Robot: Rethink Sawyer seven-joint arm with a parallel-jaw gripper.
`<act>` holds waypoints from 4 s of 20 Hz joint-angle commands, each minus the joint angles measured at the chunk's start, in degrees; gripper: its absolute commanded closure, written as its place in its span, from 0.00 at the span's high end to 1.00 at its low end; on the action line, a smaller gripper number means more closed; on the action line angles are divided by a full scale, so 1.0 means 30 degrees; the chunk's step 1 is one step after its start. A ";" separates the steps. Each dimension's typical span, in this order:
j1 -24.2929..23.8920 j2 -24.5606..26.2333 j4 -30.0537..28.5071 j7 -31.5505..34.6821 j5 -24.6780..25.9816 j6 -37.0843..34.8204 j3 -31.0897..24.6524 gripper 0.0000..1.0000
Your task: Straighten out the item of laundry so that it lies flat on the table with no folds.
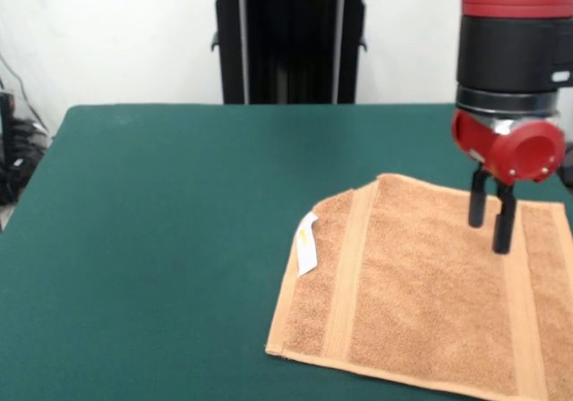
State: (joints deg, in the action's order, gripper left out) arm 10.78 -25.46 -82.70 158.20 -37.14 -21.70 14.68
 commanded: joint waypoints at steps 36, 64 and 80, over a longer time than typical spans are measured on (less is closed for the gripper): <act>-0.0189 0.2631 -0.3700 0.1503 0.4467 0.3907 -0.2649 1.00; -0.2802 0.1681 -0.6491 0.1307 0.4911 0.4244 -0.5219 1.00; -0.3575 0.2784 -0.6444 0.0898 0.7704 0.6871 -0.4907 1.00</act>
State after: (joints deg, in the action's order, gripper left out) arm 1.72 -22.78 -98.87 158.20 -17.47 -5.80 5.87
